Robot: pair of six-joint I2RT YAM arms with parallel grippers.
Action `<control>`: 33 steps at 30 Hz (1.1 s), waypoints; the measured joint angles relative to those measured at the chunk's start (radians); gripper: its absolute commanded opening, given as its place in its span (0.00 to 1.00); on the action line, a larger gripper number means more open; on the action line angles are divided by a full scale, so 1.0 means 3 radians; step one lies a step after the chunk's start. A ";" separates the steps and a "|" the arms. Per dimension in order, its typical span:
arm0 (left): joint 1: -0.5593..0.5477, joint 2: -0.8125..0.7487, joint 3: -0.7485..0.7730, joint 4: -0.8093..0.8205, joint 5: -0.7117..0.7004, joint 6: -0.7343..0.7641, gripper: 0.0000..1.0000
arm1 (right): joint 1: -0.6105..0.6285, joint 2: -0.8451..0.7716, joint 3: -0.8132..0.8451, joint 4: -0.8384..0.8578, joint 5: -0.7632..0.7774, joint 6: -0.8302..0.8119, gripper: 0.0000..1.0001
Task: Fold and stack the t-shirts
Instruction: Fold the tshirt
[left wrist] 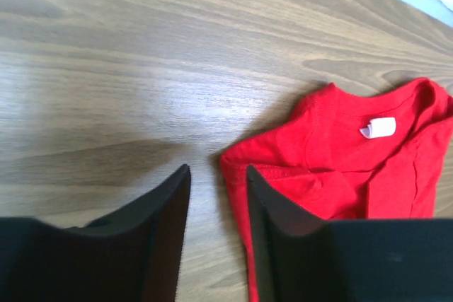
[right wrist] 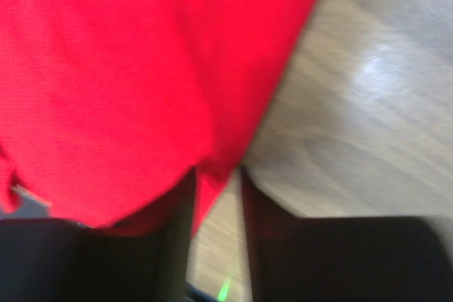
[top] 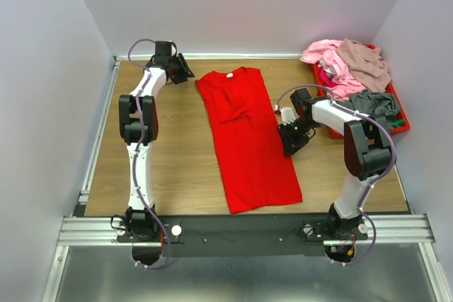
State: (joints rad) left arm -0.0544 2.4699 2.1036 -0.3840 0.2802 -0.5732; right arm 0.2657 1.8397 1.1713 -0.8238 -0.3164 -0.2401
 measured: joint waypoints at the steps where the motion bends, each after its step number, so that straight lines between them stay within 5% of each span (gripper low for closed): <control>1: 0.0013 -0.0027 -0.0001 -0.0006 0.0015 0.0027 0.49 | -0.0003 0.0000 0.0008 -0.0022 -0.0031 -0.0013 0.64; 6: 0.0071 -0.0590 -0.0223 0.0005 0.0010 0.0374 0.49 | -0.0014 -0.0076 0.0078 -0.0113 -0.0145 -0.0159 0.96; 8: 0.0080 -0.1142 -0.0587 0.0074 -0.0056 0.0566 0.53 | -0.0019 -0.0146 0.0122 -0.0141 -0.0160 -0.0242 1.00; 9: 0.0074 -0.1474 -0.0799 0.0201 -0.0103 0.0673 0.57 | -0.0020 -0.0203 0.0150 -0.0156 -0.0178 -0.0315 1.00; 12: -0.0041 -0.2761 -0.1676 0.0710 -0.0237 0.1063 0.98 | -0.0020 -0.0488 0.0278 -0.0197 -0.0304 -0.0628 1.00; 13: -0.0106 -0.3120 -0.1902 0.0987 -0.0239 0.1183 0.98 | -0.0019 -0.0603 0.0317 -0.0201 -0.0360 -0.0730 1.00; 17: -0.0305 -0.4732 -0.3076 0.2101 0.0128 0.1363 0.96 | -0.0020 -0.1259 0.0342 -0.0186 -0.0816 -0.1422 1.00; 21: -0.0586 -0.5258 -0.3485 0.2379 0.0537 0.1476 0.77 | -0.0033 -0.2140 -0.0060 -0.0287 -0.1560 -0.2441 1.00; 28: -0.2416 -0.5103 -0.3593 0.1043 0.0039 0.1587 0.66 | -0.0033 -0.2162 -0.0479 -0.0969 -0.1962 -0.3635 0.99; 33: -0.3797 -0.4907 -0.3568 0.0270 -0.0635 0.1068 0.52 | -0.0033 -0.2308 -0.0674 -0.1171 -0.1877 -0.3741 0.93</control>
State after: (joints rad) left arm -1.1934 0.9977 1.0332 -0.3031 0.0898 -0.2527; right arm 0.2558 1.1473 0.9691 -1.1751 -0.8795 -1.3624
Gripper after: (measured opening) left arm 0.583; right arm 0.958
